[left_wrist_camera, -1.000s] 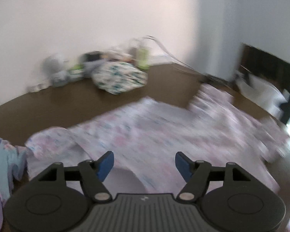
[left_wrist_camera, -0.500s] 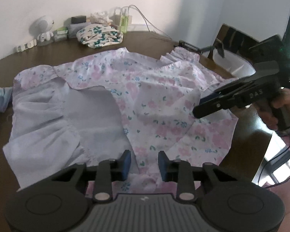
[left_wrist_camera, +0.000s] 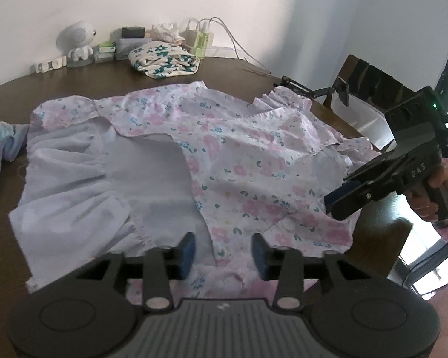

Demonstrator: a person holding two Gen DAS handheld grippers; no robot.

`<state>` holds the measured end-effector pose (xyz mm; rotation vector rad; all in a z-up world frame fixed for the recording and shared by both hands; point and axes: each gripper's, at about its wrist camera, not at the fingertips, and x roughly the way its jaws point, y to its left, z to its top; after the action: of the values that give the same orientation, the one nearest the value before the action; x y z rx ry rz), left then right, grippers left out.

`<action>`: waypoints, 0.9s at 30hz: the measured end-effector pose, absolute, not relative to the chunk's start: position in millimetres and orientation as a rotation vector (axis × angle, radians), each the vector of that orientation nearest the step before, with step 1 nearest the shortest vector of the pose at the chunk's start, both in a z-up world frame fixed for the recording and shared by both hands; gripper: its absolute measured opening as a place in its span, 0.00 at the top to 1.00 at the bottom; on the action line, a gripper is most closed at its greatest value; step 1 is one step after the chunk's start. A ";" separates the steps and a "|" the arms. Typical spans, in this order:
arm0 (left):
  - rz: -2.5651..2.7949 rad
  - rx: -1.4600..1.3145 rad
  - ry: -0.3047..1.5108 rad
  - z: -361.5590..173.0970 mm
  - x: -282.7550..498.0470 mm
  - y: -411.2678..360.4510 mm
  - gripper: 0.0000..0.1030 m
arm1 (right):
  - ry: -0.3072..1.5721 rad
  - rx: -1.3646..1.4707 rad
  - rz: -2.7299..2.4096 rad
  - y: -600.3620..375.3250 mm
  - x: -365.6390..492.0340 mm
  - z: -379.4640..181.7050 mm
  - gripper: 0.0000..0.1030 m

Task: Fold clothes

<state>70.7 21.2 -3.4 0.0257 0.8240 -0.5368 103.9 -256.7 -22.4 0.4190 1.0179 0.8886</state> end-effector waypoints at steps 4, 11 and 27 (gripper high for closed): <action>-0.592 0.074 0.840 4.5 65.0 25.9 0.45 | 1.026 0.402 0.898 -260.8 98.4 -18.8 0.62; -0.586 0.243 0.941 0.0 75.6 5.9 0.64 | 1.036 0.379 0.892 -255.2 96.1 -16.5 0.62; -0.622 0.112 0.916 13.9 54.7 27.9 0.96 | 1.026 0.247 0.945 -253.7 75.6 -2.7 0.83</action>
<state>54.7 27.9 13.9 0.1124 0.9164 -0.6217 75.6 -253.7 -2.7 0.2468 1.0262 0.9448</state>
